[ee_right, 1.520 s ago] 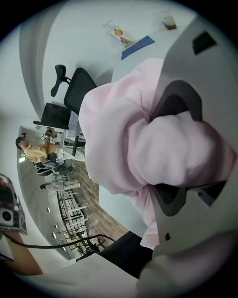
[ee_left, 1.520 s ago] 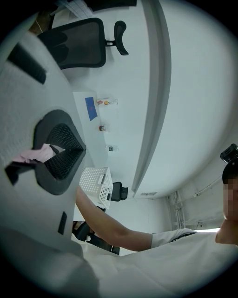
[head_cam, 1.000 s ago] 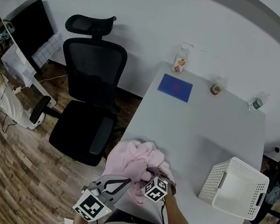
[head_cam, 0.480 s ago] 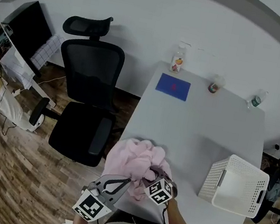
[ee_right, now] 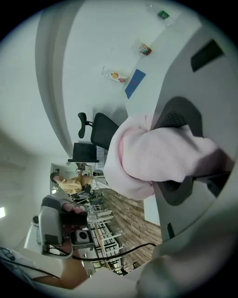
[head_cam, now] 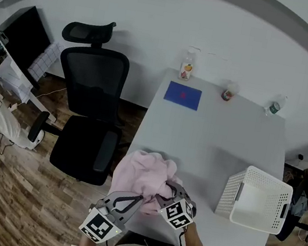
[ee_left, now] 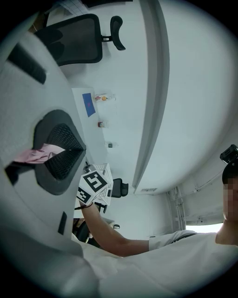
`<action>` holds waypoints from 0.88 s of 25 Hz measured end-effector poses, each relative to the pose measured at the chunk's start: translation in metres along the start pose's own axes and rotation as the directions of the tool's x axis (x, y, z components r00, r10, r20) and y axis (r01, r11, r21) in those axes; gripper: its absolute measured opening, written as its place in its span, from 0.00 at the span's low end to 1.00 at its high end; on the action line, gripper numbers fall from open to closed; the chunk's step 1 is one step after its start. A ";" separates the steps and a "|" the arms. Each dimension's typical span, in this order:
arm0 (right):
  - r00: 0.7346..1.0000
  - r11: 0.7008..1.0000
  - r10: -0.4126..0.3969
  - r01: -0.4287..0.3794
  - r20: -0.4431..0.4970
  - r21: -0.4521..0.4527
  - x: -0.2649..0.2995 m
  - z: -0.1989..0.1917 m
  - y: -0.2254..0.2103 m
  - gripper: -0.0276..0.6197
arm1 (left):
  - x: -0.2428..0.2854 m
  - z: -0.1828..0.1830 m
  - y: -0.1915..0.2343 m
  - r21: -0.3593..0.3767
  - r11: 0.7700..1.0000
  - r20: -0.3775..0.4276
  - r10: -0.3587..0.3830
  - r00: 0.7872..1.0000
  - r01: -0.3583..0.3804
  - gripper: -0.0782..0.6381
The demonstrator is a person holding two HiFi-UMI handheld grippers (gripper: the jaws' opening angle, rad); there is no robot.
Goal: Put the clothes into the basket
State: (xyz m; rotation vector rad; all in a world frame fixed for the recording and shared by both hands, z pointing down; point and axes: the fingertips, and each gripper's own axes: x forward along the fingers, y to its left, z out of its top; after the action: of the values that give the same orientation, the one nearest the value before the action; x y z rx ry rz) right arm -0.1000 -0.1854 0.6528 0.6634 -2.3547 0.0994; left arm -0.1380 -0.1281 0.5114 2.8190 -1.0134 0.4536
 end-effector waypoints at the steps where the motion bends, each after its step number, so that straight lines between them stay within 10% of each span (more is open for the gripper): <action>1: 1.000 1.000 -0.009 0.009 0.013 -0.002 -0.005 0.005 -0.002 0.32 | 0.000 0.000 0.000 0.014 1.000 0.003 -0.005 1.000 0.005 0.12; 22: 0.942 0.965 -0.234 0.254 0.239 -0.057 -0.117 0.104 -0.049 0.32 | -0.001 0.067 0.000 0.094 0.995 0.127 -0.044 0.991 0.032 0.12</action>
State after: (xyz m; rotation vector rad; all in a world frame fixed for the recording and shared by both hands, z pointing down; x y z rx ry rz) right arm -0.0630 -0.2017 0.4940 0.9628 -2.4562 -0.2006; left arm -0.1223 -0.1408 0.4472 2.9780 -0.9829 0.3259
